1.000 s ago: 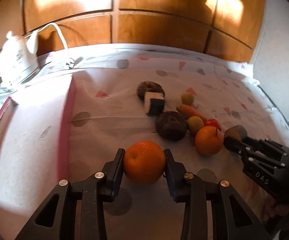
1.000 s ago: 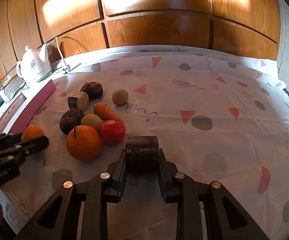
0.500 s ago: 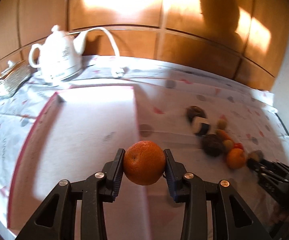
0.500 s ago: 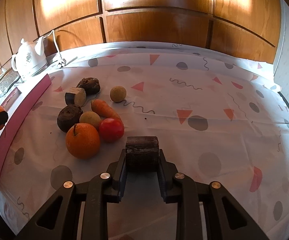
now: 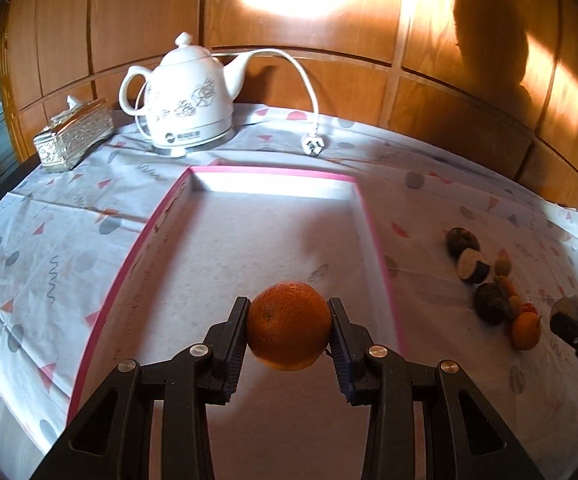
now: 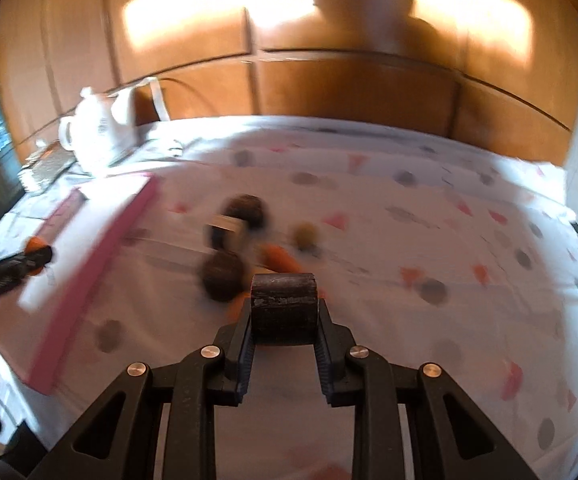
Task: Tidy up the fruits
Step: 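Carry the orange and yam piece into the pink-rimmed tray and open both tools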
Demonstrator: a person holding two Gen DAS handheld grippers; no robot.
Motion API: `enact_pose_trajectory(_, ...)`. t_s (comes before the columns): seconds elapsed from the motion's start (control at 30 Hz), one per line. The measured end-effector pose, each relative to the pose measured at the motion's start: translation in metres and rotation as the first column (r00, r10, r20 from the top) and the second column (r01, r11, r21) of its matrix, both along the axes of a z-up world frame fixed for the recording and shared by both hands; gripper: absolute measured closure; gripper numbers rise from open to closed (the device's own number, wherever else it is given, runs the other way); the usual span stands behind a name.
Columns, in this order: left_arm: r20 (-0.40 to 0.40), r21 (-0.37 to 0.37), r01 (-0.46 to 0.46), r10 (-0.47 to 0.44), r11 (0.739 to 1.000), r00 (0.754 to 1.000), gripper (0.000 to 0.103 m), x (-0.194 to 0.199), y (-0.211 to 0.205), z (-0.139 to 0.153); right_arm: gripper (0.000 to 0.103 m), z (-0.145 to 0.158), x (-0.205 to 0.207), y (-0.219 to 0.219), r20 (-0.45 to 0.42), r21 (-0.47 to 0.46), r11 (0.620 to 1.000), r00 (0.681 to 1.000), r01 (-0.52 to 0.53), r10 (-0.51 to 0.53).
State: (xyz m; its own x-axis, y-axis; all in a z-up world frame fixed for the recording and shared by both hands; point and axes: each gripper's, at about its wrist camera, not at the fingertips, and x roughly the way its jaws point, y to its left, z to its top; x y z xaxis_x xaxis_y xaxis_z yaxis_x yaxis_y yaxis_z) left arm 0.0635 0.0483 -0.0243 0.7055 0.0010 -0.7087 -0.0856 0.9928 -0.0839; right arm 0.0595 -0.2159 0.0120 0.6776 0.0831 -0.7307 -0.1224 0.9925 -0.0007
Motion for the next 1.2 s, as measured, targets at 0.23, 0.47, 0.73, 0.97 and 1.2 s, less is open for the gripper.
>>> enact_pose_trajectory(0.23,-0.003,0.002,-0.033,0.033,0.999,0.999,0.064,-0.003,0.014,-0.004,0.077,0.001,0.016,0.066,-0.044,0.075,0.982,0.983,-0.176,0.180)
enact_pose_trajectory(0.47,-0.015,-0.009,-0.092,0.092,0.996,0.996,0.063,-0.003,0.032,-0.009,0.077,-0.006,0.036,0.125,-0.088,0.152,0.948,0.952,-0.279,0.294)
enact_pose_trajectory(0.73,0.020,-0.025,-0.141,0.142,0.990,0.990,0.052,-0.009,0.046,-0.002,0.076,-0.018,0.060,0.181,-0.111,0.141,0.933,0.932,-0.330,0.346)
enact_pose_trajectory(0.97,0.020,-0.027,-0.163,0.163,0.986,0.986,0.052,-0.016,0.050,-0.001,0.059,-0.018,0.053,0.183,-0.093,0.121,0.942,0.941,-0.313,0.324)
enact_pose_trajectory(1.2,0.033,-0.021,-0.144,0.144,0.989,0.989,0.049,-0.022,0.040,0.004,0.059,-0.013,0.042,0.162,-0.071,0.129,0.959,0.962,-0.252,0.262)
